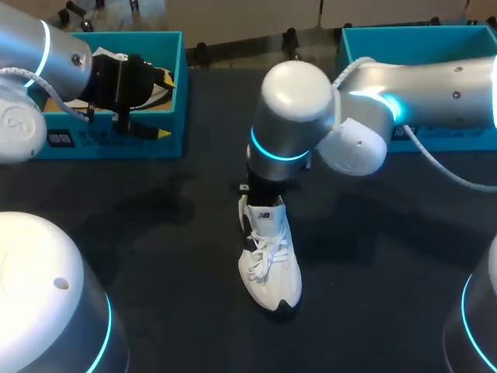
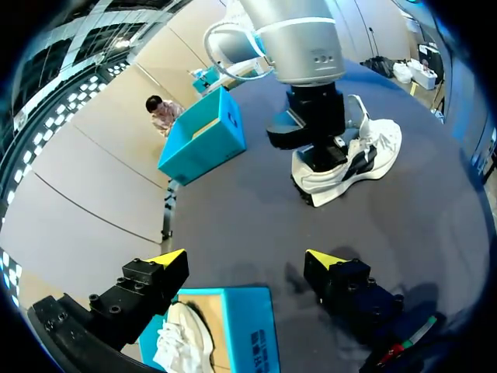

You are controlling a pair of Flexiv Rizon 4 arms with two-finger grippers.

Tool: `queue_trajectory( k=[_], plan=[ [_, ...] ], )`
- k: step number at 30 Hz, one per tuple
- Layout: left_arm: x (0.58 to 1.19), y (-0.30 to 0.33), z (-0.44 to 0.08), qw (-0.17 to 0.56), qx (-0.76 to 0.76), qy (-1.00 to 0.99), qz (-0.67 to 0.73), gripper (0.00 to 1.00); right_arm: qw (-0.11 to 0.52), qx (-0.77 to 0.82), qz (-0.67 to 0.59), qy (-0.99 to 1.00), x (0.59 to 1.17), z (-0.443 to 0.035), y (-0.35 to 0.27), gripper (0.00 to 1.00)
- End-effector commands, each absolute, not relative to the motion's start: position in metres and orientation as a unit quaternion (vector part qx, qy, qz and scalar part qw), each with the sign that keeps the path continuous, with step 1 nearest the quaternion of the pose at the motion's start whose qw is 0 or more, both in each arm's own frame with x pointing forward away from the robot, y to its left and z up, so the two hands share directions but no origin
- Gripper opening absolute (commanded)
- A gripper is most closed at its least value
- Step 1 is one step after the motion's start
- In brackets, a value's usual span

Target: Take the shoe out of the shoebox, open the shoe tongue, remove and reinsert the insole, then place the shoe into the shoebox

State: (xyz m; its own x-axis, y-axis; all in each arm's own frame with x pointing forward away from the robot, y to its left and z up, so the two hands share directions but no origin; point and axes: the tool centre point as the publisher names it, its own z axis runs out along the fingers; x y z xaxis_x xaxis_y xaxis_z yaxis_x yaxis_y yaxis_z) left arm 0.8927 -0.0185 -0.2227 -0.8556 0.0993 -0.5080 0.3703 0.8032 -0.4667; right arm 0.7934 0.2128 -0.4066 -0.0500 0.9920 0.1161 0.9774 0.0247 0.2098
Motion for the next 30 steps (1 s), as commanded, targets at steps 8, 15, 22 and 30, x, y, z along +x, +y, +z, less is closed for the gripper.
queue_trajectory(
  k=[8,15,22,30],
  plan=[
    [0.893,-0.02,-0.223,0.236,0.127,0.921,-0.284,1.0,0.079,0.694,0.068,0.712,0.777,-0.401,0.204,0.0],
    [0.893,-0.02,-0.223,0.236,0.127,0.921,-0.284,1.0,0.08,0.689,0.089,0.715,0.782,-0.383,0.208,0.0],
    [0.893,-0.02,-0.223,0.236,0.127,0.921,-0.284,1.0,0.064,0.678,0.096,0.726,0.788,-0.389,0.218,0.0],
    [0.893,-0.02,-0.223,0.236,0.127,0.921,-0.284,1.0,0.037,0.677,0.106,0.727,0.79,-0.401,0.223,0.0]
  ],
)
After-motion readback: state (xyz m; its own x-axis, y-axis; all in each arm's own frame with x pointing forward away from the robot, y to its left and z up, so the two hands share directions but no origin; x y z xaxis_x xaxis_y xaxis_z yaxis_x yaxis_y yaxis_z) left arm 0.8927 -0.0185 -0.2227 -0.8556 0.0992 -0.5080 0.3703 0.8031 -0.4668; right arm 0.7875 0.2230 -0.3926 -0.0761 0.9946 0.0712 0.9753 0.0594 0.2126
